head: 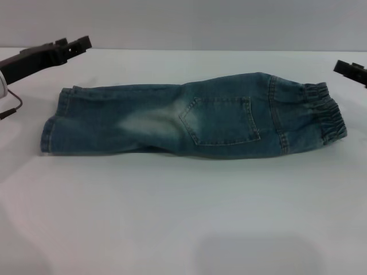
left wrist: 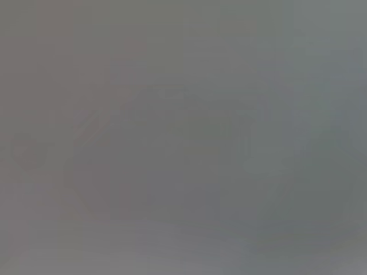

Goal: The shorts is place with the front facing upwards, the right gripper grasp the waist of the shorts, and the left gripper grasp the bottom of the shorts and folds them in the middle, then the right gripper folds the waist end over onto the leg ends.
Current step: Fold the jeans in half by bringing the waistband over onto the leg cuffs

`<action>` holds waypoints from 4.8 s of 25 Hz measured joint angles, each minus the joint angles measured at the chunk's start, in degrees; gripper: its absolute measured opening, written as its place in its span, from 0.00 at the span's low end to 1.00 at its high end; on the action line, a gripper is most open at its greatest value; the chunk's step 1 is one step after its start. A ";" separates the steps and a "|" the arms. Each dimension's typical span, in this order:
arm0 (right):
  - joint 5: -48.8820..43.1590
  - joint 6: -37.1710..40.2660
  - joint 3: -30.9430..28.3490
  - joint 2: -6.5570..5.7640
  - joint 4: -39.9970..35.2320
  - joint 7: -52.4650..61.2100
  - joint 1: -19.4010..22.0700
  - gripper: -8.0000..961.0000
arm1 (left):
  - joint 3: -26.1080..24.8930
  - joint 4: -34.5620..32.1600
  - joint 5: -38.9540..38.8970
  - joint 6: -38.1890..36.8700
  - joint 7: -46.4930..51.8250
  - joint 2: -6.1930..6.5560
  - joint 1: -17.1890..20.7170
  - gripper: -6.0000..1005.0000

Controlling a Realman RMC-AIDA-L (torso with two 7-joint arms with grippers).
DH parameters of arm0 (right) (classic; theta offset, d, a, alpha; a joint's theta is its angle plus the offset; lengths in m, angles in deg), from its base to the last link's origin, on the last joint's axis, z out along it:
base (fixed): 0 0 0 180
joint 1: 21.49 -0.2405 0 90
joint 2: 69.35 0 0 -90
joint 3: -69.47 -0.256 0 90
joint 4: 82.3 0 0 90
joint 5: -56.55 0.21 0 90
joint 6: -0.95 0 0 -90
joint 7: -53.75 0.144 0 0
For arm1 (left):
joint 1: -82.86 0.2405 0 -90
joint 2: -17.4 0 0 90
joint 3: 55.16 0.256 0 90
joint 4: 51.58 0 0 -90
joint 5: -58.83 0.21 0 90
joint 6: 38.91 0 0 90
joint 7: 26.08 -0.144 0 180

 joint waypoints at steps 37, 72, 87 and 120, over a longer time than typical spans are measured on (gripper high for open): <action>-51.91 14.34 3.33 -2.84 -18.12 26.72 -12.32 0.58 | 0.08 4.91 -8.39 -13.74 -13.30 -0.01 1.88 0.68; -46.19 10.94 7.53 1.99 -17.93 22.64 -11.91 0.16 | 2.73 5.34 -8.52 -14.31 -13.40 -0.30 1.56 0.68; -28.83 34.56 6.87 4.12 -50.50 30.15 -4.71 0.02 | 15.46 13.80 -8.51 0.28 -15.07 -0.88 -6.20 0.68; -21.15 31.05 9.58 0.22 -42.76 36.11 -18.48 0.02 | 17.22 28.87 -8.53 -4.69 -22.33 -1.30 -9.43 0.53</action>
